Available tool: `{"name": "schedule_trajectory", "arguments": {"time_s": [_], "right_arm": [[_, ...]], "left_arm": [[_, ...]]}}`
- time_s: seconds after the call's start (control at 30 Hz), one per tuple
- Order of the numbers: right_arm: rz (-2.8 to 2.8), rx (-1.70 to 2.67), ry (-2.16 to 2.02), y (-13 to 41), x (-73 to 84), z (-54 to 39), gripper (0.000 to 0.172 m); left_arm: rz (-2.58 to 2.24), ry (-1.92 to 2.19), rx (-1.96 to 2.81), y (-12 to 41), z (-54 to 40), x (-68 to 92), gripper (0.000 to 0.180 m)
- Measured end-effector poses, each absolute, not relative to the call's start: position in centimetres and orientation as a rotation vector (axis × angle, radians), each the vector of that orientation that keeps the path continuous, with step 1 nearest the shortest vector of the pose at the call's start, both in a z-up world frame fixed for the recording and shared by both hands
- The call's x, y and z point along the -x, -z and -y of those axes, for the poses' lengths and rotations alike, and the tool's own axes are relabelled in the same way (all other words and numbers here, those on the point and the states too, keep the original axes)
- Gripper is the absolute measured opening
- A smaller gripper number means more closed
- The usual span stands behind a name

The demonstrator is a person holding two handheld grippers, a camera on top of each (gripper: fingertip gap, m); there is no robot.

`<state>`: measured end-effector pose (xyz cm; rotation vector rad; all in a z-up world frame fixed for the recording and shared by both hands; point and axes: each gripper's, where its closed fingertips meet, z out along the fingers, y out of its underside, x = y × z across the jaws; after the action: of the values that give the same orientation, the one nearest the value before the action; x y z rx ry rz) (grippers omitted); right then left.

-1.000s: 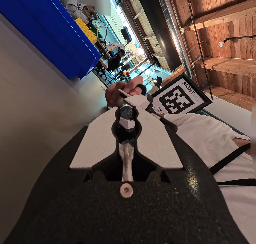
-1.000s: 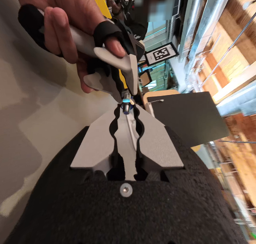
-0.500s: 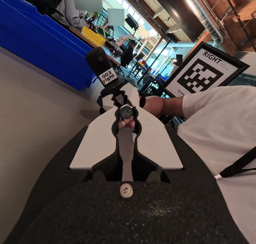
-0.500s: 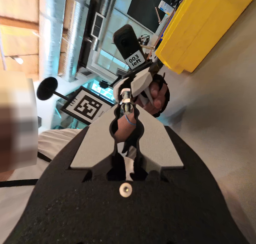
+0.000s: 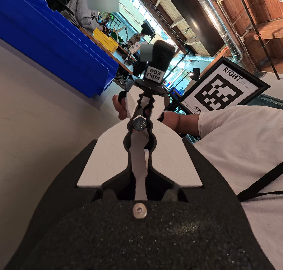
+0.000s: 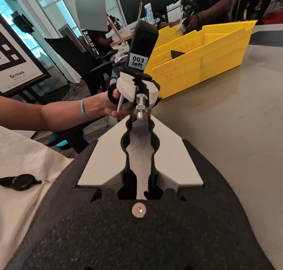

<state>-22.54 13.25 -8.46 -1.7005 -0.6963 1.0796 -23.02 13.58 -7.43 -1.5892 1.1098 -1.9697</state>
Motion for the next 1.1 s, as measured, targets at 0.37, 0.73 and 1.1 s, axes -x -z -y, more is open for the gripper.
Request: {"name": "schedule_trajectory", "arguments": {"time_s": [0.37,0.73,1.1], "right_arm": [[0.715,1.722,-1.095,8.5,22.5,-13.2,0.009],[0.634,1.633,-0.3,-3.9,8.9,-17.4,0.009],[0.679,2.704,0.148,9.4,-11.8,-17.9,0.009]], "left_arm": [[-1.153,1.942,1.549,7.6,-13.2,22.9,0.018],[-0.974,1.898,1.544,6.7,-15.8,23.6,0.029],[-1.076,1.781,1.597,8.1,-15.1,23.0,0.026]]}}
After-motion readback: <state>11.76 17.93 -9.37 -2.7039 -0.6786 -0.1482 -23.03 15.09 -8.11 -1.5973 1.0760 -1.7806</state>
